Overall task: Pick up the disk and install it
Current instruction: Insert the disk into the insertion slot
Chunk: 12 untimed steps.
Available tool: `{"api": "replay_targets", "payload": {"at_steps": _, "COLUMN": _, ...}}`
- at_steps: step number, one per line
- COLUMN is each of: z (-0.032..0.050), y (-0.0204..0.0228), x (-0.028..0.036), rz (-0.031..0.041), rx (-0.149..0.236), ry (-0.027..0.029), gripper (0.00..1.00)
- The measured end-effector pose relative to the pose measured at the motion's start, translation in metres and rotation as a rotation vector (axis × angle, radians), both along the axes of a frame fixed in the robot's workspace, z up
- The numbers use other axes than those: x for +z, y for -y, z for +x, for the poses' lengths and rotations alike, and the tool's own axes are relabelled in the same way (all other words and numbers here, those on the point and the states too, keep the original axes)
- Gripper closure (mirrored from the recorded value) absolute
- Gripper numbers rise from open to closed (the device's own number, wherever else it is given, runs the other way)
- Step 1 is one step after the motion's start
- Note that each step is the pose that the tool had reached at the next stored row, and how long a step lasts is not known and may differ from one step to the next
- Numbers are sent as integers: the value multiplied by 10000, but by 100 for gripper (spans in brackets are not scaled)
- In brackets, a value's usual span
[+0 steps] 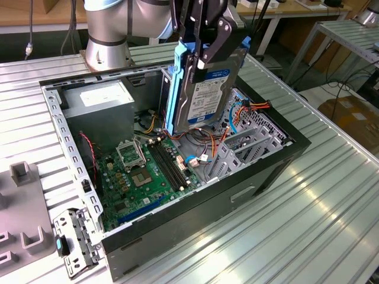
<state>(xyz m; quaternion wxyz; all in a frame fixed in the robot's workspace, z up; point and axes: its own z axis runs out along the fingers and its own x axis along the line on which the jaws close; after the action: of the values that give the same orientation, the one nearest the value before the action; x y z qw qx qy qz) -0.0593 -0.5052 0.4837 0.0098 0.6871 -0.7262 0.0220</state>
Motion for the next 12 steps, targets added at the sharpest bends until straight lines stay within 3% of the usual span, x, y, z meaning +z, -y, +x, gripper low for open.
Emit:
{"api": "replay_targets", "payload": {"at_steps": 5, "z": 7, "y": 90, "x": -5, "rz": 0, "rx": 0, "ry": -1, "gripper": 63}}
{"api": "replay_targets", "payload": {"at_steps": 12, "z": 91, "y": 122, "x": -6, "rz": -1, "rx": -1, "ry": -1, "gripper": 63}}
